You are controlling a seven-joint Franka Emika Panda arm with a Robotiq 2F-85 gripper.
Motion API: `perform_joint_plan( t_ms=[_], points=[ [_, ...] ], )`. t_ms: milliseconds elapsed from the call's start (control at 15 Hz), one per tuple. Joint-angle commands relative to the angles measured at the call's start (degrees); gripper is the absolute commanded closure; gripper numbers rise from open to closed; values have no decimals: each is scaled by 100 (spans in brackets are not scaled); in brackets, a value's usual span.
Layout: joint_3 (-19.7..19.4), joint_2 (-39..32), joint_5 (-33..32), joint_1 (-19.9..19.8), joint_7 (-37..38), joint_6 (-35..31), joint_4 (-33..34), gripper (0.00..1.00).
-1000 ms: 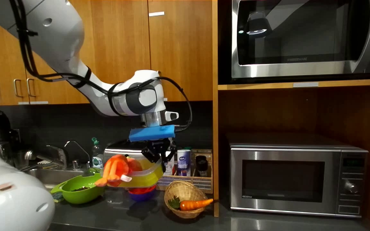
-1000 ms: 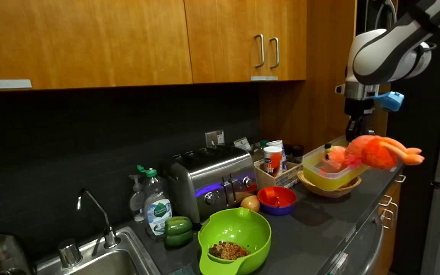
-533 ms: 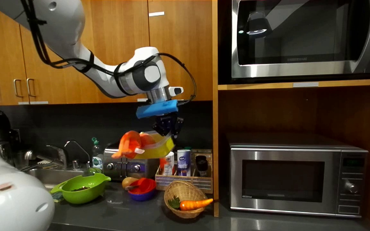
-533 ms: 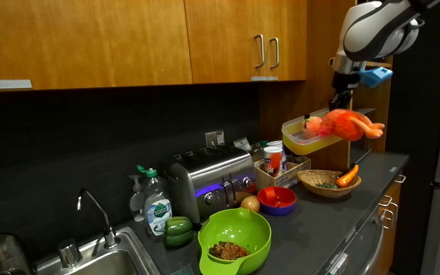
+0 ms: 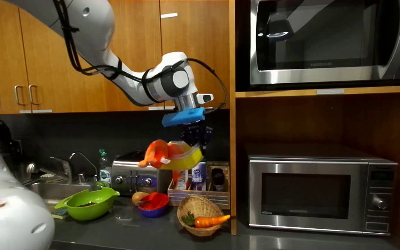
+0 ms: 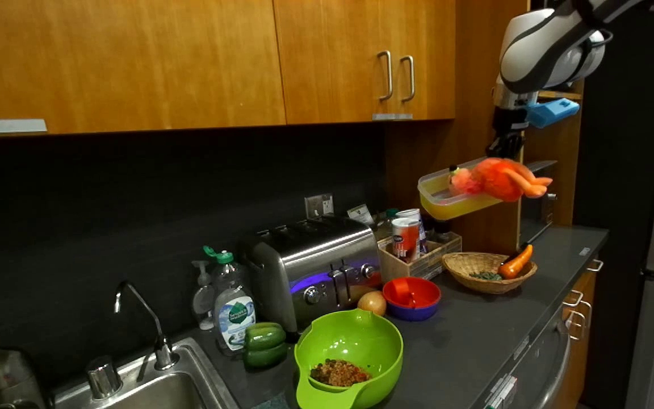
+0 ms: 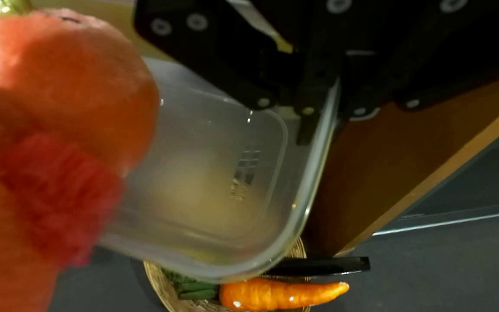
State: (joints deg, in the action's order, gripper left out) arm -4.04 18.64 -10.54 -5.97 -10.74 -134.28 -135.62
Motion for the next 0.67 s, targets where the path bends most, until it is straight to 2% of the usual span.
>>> perform_joint_plan(
  t_ms=[0,600],
  points=[
    [-61,-466,-129,-76,212,86,222,98],
    [-224,-1074,24,-76,144,60,137,98]
  ],
)
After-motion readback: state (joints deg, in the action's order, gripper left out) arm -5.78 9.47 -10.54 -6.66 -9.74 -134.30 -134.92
